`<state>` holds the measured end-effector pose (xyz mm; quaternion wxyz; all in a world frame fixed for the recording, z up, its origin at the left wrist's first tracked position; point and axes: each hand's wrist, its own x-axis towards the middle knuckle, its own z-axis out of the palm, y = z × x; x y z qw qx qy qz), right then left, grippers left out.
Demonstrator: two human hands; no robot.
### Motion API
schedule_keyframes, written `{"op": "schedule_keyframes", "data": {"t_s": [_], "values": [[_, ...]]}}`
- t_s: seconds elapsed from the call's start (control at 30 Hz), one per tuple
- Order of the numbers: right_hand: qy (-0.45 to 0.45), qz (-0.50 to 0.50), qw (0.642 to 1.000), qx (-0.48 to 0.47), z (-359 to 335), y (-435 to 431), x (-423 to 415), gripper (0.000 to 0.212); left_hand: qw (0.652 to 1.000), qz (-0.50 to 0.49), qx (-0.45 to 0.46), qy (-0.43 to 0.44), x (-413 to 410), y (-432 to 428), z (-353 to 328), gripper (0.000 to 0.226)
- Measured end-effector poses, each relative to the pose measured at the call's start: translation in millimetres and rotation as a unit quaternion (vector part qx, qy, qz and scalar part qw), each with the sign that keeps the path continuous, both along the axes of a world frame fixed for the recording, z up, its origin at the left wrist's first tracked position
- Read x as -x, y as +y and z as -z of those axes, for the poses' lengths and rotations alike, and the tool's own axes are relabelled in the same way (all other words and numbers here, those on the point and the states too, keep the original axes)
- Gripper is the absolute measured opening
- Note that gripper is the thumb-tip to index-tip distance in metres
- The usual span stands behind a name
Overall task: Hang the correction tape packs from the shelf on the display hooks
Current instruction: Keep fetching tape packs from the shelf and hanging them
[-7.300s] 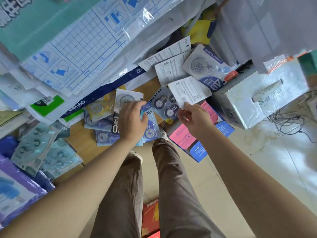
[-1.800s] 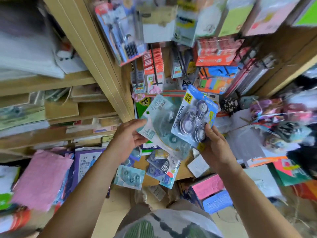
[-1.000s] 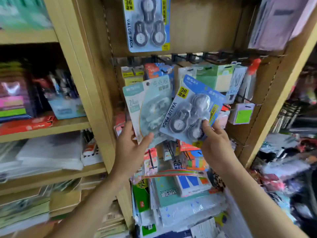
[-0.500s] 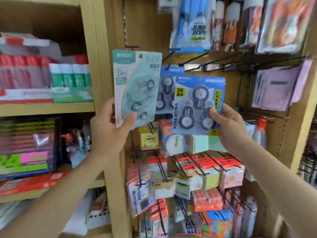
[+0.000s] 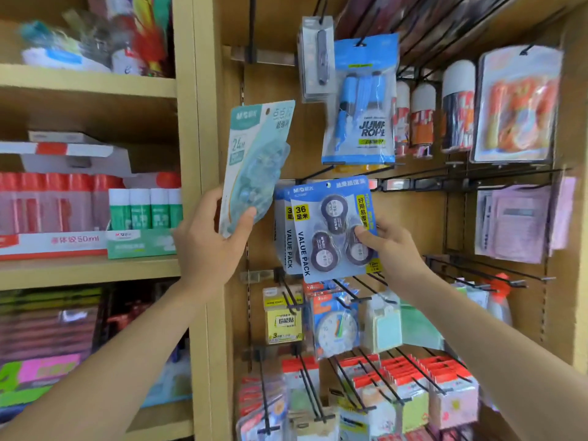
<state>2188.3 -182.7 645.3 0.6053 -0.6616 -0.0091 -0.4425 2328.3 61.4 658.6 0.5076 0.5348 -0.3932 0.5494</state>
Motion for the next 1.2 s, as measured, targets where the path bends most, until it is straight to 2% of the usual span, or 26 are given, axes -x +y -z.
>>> {"op": "schedule_keyframes", "data": {"t_s": [0.2, 0.47, 0.63, 0.8, 0.93, 1.0, 1.07, 1.13, 1.2], "values": [[-0.003, 0.006, 1.000, -0.008, -5.4, -3.1, -15.7, 0.026, 0.996, -0.036, 0.017, -0.082, -18.7, -1.5, 9.9, 0.036], [0.000, -0.015, 0.999, -0.033, 6.6, -2.4, -19.1, 0.017, 0.995, -0.039, 0.015, -0.088, -22.2, -1.6, 12.2, 0.038], [0.011, 0.011, 0.999, -0.031, 5.5, -5.3, -30.6, 0.016, 0.997, -0.031, 0.007, -0.074, -24.4, -1.4, 12.7, 0.041], [0.054, 0.068, 0.996, -0.002, 5.5, -8.5, -39.5, 0.019, 0.997, -0.035, 0.009, -0.072, -21.9, -0.9, 12.0, 0.040], [0.089, 0.198, 0.975, 0.054, 1.7, 1.0, -34.5, 0.026, 0.997, -0.027, 0.017, -0.067, -19.8, -1.4, 11.5, 0.040], [0.067, 0.290, 0.951, 0.080, -2.6, 12.7, -24.9, 0.037, 0.998, -0.010, 0.011, -0.055, -16.9, -0.2, 10.0, 0.041], [-0.002, 0.325, 0.938, 0.118, -8.7, 27.1, -13.7, 0.037, 1.000, 0.006, 0.010, -0.029, -11.3, 1.7, 7.9, 0.041], [-0.041, 0.273, 0.951, 0.143, -19.3, 43.7, -6.3, 0.031, 0.999, 0.039, 0.012, 0.004, -3.2, 3.9, 5.0, 0.039], [-0.033, 0.164, 0.975, 0.147, -30.5, 59.4, -4.3, 0.033, 0.995, 0.094, 0.011, 0.046, 6.4, 4.7, 1.5, 0.036]]}}
